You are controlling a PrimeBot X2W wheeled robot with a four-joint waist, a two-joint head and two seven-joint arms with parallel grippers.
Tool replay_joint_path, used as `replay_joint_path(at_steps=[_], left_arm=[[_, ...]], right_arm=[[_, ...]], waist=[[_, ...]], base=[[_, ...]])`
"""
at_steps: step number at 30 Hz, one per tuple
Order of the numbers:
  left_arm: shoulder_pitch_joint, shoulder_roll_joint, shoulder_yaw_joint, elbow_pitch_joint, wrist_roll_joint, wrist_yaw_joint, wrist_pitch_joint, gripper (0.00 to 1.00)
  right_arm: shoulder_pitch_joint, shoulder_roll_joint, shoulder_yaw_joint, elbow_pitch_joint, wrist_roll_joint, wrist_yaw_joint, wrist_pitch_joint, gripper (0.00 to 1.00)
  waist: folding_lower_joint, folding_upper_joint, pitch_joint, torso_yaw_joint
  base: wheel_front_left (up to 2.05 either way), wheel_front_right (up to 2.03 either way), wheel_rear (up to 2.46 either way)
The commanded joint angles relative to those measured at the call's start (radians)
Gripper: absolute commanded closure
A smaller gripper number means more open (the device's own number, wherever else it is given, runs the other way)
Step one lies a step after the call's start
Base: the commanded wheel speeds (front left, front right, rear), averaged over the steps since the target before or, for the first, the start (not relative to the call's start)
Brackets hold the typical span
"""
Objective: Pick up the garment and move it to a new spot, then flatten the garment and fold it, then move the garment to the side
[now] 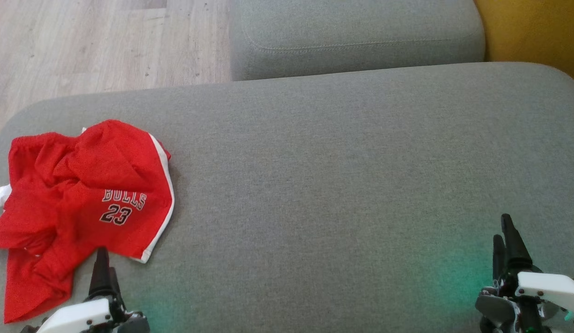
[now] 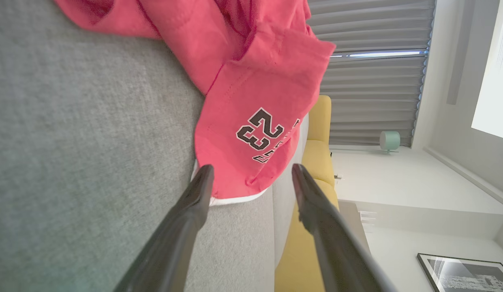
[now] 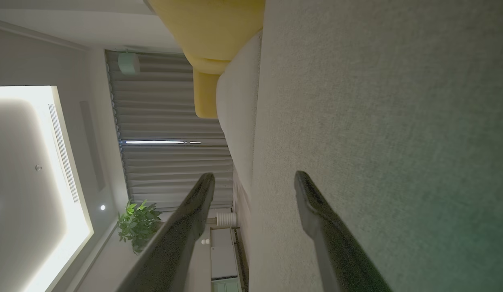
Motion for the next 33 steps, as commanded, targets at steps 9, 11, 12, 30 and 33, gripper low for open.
replay_joint_path(at_steps=[9, 11, 12, 30, 33], left_arm=[[-0.040, 0.005, 0.043, -0.051, 0.082, -0.002, -0.035, 0.00], [-0.045, 0.005, 0.055, -0.060, 0.112, -0.002, -0.044, 0.00], [-0.046, 0.005, 0.059, -0.065, 0.124, -0.002, -0.046, 0.00], [-0.043, 0.005, 0.044, -0.184, 0.369, 0.021, -0.097, 0.00], [-0.039, 0.006, 0.026, -0.208, 0.425, 0.028, -0.106, 0.00]], right_arm=[[-0.054, -0.006, 0.010, -0.057, -0.137, 0.002, -0.037, 0.00], [-0.057, -0.006, 0.010, -0.071, -0.194, 0.002, -0.046, 0.00], [-0.058, -0.006, 0.012, -0.077, -0.215, 0.002, -0.049, 0.00], [-0.066, -0.007, 0.054, -0.160, -0.584, 0.003, -0.099, 0.00], [-0.068, -0.007, 0.064, -0.170, -0.645, 0.003, -0.108, 0.00]], waist=[[0.0000, -0.0001, -0.001, 0.004], [0.0000, -0.0001, 0.000, 0.005], [0.0000, -0.0001, 0.000, 0.005], [0.0000, -0.0001, 0.004, 0.007], [0.0000, -0.0001, 0.005, 0.007]], base=[[0.00, 0.00, 0.00], [0.00, 0.00, 0.00], [0.00, 0.00, 0.00], [0.00, 0.00, 0.00], [0.00, 0.00, 0.00]])
